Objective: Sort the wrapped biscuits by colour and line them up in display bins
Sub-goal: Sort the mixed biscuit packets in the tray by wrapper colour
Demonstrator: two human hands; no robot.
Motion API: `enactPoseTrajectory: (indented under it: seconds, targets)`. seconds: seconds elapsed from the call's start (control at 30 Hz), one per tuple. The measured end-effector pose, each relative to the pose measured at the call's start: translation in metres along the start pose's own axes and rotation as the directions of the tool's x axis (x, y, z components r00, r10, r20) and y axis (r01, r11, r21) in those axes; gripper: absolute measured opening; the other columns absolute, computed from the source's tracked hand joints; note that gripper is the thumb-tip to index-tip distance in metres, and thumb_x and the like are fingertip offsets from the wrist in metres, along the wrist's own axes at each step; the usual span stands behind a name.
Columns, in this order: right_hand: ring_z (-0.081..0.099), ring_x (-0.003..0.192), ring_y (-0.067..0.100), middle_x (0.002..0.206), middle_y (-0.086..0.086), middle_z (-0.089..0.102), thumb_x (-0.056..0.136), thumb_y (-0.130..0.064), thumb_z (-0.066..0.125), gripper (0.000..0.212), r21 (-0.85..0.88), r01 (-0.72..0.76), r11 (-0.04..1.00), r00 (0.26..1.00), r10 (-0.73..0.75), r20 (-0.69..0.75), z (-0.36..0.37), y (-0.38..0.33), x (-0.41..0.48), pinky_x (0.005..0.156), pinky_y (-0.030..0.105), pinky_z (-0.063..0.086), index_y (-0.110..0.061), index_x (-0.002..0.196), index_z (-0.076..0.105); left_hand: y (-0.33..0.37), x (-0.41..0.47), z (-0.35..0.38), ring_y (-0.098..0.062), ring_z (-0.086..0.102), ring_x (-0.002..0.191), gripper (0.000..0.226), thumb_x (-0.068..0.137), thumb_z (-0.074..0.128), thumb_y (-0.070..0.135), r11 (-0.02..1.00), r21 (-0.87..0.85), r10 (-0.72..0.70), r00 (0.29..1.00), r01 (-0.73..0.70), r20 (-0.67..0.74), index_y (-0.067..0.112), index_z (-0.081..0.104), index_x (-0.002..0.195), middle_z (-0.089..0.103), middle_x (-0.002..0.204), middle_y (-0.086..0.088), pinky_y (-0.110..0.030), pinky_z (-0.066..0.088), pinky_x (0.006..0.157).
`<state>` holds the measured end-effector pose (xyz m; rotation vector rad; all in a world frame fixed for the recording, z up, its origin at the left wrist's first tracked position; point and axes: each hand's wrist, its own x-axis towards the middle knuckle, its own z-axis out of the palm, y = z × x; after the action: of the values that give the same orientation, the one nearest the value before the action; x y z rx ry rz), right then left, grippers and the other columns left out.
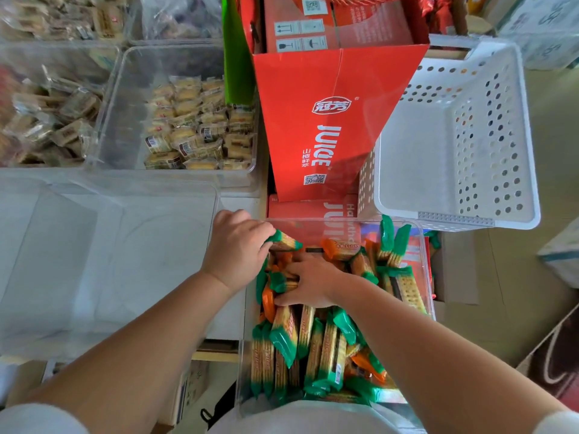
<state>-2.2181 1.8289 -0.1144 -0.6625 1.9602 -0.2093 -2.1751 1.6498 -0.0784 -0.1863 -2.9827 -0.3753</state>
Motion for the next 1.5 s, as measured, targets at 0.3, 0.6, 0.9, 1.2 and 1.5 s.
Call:
enactPoseTrajectory:
  seconds: [0.3,0.6,0.9,1.2,1.5]
  targets:
    - [0.035,0.142,0.026,0.164,-0.004,0.019,0.085,-0.071,0.059,0.077,-0.026,0.167,0.986,0.985,-0.165,0.055,-0.001,0.007,-0.031,0.112,0.041,0.036,-0.020,0.143,0.051,0.008,0.014,0.014,-0.029,0.053,0.075,0.015,0.066,0.085,0.008,0.985,0.137,0.090,0.987,-0.109,0.133,0.015,0.071,0.067,0.064,0.065,0.003,-0.038,0.025,0.072]
    - [0.039,0.139,0.022,0.162,-0.008,0.029,0.087,-0.071,0.057,0.068,-0.006,0.236,0.972,0.972,-0.236,-0.014,0.004,0.014,-0.039,0.106,0.039,0.034,-0.020,0.131,0.056,0.021,-0.004,0.020,-0.029,0.051,0.087,0.015,0.072,0.084,0.016,0.952,0.305,-0.067,0.991,0.029,0.114,0.016,0.071,0.080,0.059,0.084,-0.002,-0.043,0.035,0.074]
    - [0.047,0.130,0.023,0.148,-0.008,0.047,0.081,-0.077,0.054,0.065,0.009,0.209,0.978,0.977,-0.209,-0.032,0.007,0.021,-0.039,0.104,0.043,0.041,-0.026,0.121,0.059,0.029,-0.029,0.010,-0.041,0.001,0.153,0.028,0.081,0.072,0.054,0.896,0.300,-0.395,0.896,0.327,0.204,0.027,0.073,0.085,0.012,0.168,-0.010,-0.066,-0.007,0.116]
    - [0.043,0.131,0.022,0.150,-0.009,0.045,0.087,-0.068,0.060,0.056,0.047,0.237,0.970,0.971,-0.237,-0.012,0.004,0.024,-0.042,0.106,0.041,0.038,-0.025,0.123,0.060,0.042,-0.009,0.018,-0.034,-0.022,0.152,0.022,0.090,0.064,0.019,0.871,0.320,-0.460,0.847,0.372,0.268,0.026,0.053,0.072,-0.007,0.169,-0.007,-0.071,-0.017,0.113]
    - [0.041,0.129,0.021,0.145,-0.009,0.047,0.086,-0.071,0.059,0.055,0.057,0.227,0.972,0.974,-0.227,-0.002,0.006,0.028,-0.042,0.106,0.043,0.037,-0.031,0.123,0.057,0.041,-0.021,0.016,-0.028,-0.014,0.155,0.025,0.084,0.073,0.018,0.891,0.232,-0.441,0.867,0.391,0.232,0.026,0.062,0.063,0.000,0.168,-0.002,-0.061,-0.016,0.119]
